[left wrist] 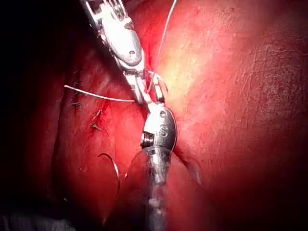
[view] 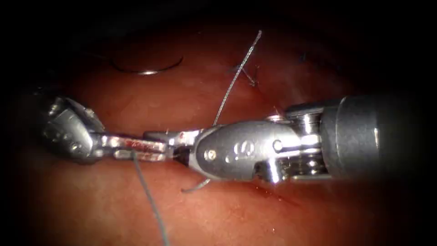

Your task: Wound Closure

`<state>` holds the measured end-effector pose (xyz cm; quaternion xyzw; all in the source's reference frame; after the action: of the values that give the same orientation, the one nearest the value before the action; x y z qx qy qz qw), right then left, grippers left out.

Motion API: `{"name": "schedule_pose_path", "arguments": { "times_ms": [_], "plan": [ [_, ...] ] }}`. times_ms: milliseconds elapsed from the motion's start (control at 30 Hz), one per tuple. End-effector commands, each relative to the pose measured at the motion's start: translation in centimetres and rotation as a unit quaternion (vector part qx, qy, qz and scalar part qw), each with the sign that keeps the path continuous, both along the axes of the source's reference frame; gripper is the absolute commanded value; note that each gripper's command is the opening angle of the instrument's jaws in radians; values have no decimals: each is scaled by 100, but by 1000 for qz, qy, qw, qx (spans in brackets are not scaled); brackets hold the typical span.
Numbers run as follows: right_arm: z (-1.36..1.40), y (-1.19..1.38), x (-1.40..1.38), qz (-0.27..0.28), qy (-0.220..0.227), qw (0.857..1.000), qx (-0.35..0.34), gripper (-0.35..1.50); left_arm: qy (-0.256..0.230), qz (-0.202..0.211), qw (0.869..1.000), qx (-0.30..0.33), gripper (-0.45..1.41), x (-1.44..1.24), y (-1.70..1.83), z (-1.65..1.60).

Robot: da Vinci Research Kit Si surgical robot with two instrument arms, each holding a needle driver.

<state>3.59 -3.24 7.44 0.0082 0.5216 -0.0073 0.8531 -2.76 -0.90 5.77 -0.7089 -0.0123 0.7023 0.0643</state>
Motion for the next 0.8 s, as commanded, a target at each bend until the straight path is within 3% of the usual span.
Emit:
{"name": "schedule_pose_path", "arguments": {
  "times_ms": [33, 67, 100, 200, 333, 500, 600, 800],
  "plan": [
    [7, 4, 5, 3, 1, 1000, 0, -35, 1, -3, 1000, 0, 54, -4, 2, 8],
    [11, 6, 4, 5, -1, 1000, 2, -35, 5, -7, 1000, 6, 84, -5, 2, 7],
    [16, 8, 3, 10, -9, 1000, 5, -35, 16, -16, 1000, 11, 101, -6, 2, 4],
    [26, 10, 2, 17, -30, 999, 22, -35, 42, -15, 999, 7, 111, -10, -3, -2],
    [35, 15, 1, 23, -44, 998, 36, -35, 68, -17, 997, -21, 111, -15, -10, -9],
    [48, 23, 5, 21, -63, 997, 45, -35, 118, -25, 991, -56, 96, -22, -23, -24],
    [59, 20, 12, 15, -76, 996, 47, -35, 197, -33, 977, -80, 84, -29, -33, -45],
    [65, 17, 14, 12, -87, 995, 49, -35, 249, -27, 963, -97, 71, -36, -43, -65]
  ]
}}
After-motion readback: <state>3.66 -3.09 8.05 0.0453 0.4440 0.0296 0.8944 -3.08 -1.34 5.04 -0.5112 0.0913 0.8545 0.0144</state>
